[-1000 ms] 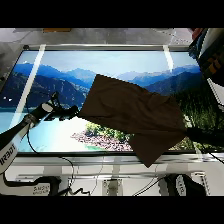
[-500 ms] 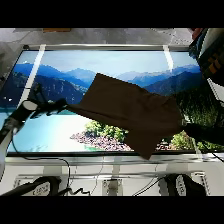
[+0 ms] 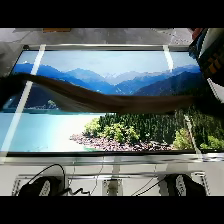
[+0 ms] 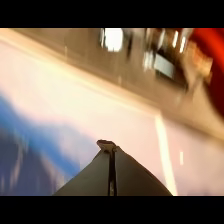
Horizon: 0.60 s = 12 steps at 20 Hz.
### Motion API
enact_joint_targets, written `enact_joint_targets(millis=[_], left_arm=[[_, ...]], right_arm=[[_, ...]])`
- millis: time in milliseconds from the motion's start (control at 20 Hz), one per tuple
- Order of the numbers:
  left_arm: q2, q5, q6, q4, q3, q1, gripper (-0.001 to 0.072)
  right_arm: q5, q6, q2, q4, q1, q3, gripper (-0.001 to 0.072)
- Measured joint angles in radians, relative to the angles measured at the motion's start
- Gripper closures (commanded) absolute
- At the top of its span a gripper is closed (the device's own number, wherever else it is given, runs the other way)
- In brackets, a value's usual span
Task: Fold the clothes and pants, and hang the long-sleeved shirts on hangers.
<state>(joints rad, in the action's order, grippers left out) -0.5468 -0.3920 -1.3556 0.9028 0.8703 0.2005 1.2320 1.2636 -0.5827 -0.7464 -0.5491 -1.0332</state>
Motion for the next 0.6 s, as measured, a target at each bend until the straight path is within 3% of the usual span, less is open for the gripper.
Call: enact_joint_targets(millis=[300,600], left_arm=[[0.359,0.404,0.002,0.001,0.004,0.006,0.0697],[0.452,0.501,0.002,0.009,0.017,0.006,0.0701]], right_arm=[[-0.016,-0.002,0.005,0.098,0.000,-0.434,0.0700],[-0.053,0.008,0.003,0.035,0.000,-0.748,0.0701]])
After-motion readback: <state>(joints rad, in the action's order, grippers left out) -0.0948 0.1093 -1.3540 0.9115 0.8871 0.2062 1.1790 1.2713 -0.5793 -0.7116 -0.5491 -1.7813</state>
